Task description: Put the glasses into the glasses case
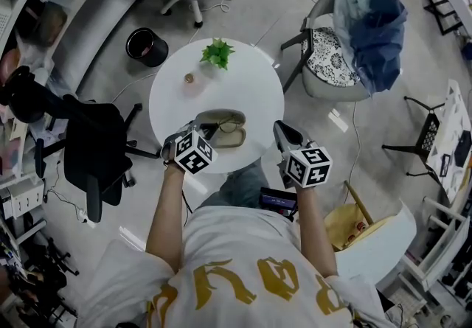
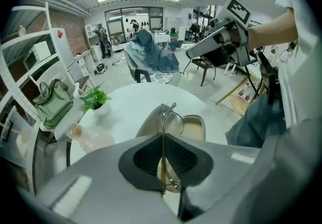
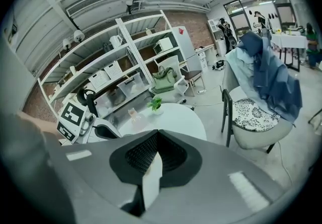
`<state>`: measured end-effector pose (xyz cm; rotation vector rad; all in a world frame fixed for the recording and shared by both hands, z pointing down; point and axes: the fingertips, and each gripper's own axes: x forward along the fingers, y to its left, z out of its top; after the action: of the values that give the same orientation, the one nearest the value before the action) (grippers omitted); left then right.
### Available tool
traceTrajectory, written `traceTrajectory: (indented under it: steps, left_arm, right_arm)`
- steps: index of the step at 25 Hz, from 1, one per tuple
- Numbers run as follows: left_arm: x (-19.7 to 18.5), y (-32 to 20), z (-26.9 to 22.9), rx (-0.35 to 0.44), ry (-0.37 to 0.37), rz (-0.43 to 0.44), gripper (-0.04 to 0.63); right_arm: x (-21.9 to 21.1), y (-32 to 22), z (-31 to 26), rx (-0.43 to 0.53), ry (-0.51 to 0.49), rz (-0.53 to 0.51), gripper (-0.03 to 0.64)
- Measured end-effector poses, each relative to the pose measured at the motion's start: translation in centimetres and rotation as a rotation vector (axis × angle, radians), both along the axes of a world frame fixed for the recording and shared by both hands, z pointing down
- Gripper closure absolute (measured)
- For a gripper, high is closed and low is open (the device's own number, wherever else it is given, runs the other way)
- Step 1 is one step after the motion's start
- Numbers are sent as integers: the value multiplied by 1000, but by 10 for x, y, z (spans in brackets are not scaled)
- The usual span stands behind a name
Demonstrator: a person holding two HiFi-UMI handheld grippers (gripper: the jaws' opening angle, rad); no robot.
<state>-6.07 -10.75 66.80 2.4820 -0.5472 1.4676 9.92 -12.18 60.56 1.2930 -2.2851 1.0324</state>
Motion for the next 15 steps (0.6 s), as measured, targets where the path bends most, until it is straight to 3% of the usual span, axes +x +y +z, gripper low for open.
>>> traceTrajectory:
  steps: [15]
  left_arm:
    - [11,5,34,-52,-91,97,578]
  right_arm:
    - [13,-10,12,-34,3,0,589]
